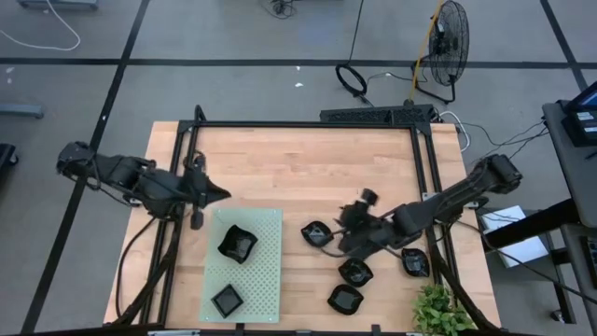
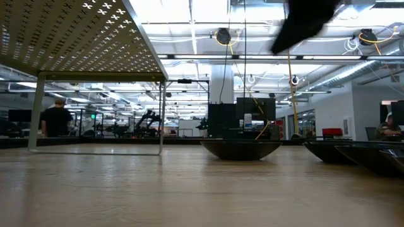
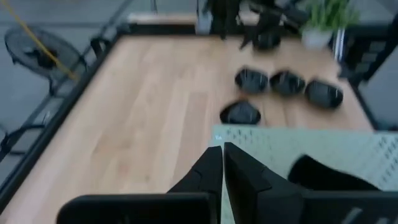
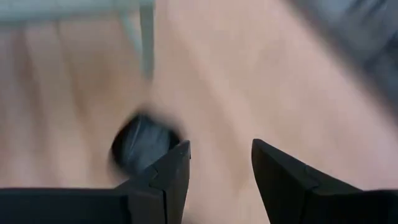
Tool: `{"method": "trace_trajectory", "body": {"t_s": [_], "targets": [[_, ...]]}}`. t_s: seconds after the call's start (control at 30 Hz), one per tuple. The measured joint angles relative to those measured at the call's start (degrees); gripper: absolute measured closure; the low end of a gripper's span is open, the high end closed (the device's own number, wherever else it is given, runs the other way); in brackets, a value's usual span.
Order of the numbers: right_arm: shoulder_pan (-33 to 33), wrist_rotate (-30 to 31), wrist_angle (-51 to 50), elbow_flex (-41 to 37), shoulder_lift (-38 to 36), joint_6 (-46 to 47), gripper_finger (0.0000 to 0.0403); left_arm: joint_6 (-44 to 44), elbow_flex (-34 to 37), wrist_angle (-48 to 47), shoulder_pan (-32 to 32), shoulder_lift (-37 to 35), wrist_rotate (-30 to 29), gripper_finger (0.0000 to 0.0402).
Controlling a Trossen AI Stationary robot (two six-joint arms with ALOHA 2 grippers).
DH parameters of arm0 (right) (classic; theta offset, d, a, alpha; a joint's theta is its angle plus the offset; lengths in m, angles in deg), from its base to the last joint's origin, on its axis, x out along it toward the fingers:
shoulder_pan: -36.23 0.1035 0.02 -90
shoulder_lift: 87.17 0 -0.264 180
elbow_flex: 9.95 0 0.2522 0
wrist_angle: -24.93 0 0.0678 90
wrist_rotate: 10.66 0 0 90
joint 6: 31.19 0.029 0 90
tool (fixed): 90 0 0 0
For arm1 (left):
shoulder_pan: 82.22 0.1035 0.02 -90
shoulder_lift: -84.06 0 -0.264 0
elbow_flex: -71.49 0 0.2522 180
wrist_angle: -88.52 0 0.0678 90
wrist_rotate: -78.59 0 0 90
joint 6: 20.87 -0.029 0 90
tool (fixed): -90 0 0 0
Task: Pick & Place Mini shaped plates
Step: Put the leaf shaped plate on the shelf
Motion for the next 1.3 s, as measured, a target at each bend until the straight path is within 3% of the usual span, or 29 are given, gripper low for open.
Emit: {"method": "trace_trajectory", "body": {"t_s": [0.17, 0.27, 0.43, 0.8, 1.0, 1.3], "targets": [[2.4, -21.2, -21.6, 0.0, -3.5, 23.3, 0.0243, -2.9, 10.7, 11.1, 3.5, -9.5, 1.4, 0.0398], [5.4, -29.0, -31.4, -0.1, -3.2, 32.9, 0.0243, -3.2, 15.2, 14.6, 5.1, -12.6, 1.2, 0.0385], [8.7, -39.3, -30.2, -4.3, -2.7, 45.0, 0.0243, -3.2, 18.7, 16.4, 6.6, -13.8, -0.6, 0.0364], [13.7, -47.4, -20.4, -15.7, -2.7, 63.2, 0.0243, -4.4, 19.1, 16.6, 7.3, -13.0, -1.6, 0.0355], [15.5, -47.5, -12.7, -19.2, -2.7, 67.6, 0.0246, -7.4, 19.1, 16.6, 7.3, -13.0, -1.6, 0.0355], [16.4, -50.5, -9.7, -22.3, -2.7, 72.0, 0.0298, -7.6, 19.1, 16.5, 7.3, -13.0, -1.6, 0.0355]]}}
